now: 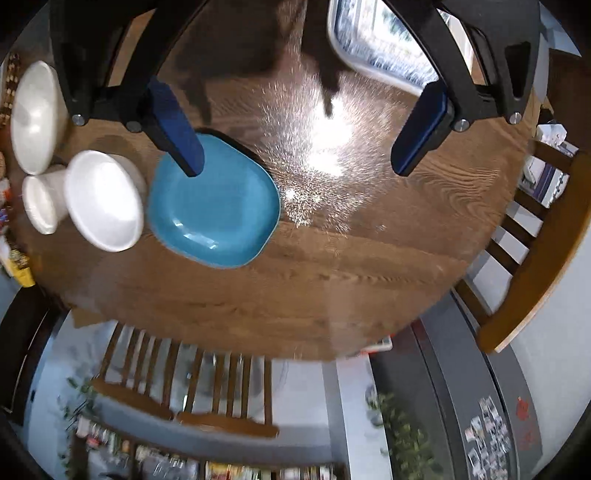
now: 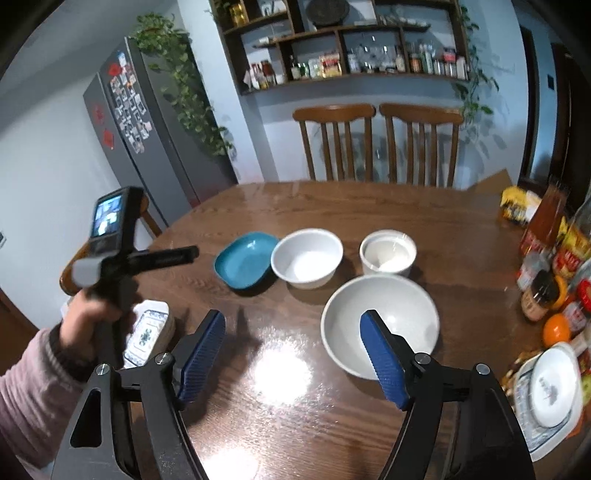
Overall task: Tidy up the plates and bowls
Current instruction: 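Move the left gripper to the teal dish and grasp its rim, then lift the teal dish and carry it toward the stacked plates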
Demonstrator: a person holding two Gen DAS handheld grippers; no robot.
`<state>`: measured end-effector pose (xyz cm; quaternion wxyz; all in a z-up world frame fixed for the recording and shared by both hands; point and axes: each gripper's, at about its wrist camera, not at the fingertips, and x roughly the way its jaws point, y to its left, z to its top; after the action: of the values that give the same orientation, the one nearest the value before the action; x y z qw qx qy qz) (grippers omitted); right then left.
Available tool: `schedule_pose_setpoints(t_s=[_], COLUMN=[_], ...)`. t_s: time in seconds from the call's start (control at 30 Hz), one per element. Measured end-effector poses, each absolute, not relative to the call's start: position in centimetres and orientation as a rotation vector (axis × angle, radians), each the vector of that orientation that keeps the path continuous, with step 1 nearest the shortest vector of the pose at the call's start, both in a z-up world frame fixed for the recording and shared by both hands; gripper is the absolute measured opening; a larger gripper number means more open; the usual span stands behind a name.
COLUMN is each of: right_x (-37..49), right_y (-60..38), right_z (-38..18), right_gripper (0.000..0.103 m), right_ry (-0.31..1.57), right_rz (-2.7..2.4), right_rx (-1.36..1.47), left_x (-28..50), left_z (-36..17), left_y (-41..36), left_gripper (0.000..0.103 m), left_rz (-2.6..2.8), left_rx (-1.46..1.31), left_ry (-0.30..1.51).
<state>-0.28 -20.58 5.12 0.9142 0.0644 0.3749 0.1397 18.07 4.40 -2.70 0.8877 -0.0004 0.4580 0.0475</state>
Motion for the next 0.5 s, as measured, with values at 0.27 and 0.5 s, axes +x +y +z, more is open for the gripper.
schedule_pose_setpoints(t_s=[0.27,0.5], right_x=[1.0,1.4], right_y=[-20.0,-19.5], right_z=[1.9,0.8], right_gripper=[0.076,0.076], right_ry=[0.851,0.874], right_rz=[0.298,0.305], right_rx=[0.177,0.189], left_x=[22.4,23.1], left_z=[-7.5,-8.3], left_y=[4.1,4.0], left_gripper=[0.055,0.012], left_rz=[0.110,0.072], left_rx=[-0.010,-0.007], left_ry=[1.058,1.111])
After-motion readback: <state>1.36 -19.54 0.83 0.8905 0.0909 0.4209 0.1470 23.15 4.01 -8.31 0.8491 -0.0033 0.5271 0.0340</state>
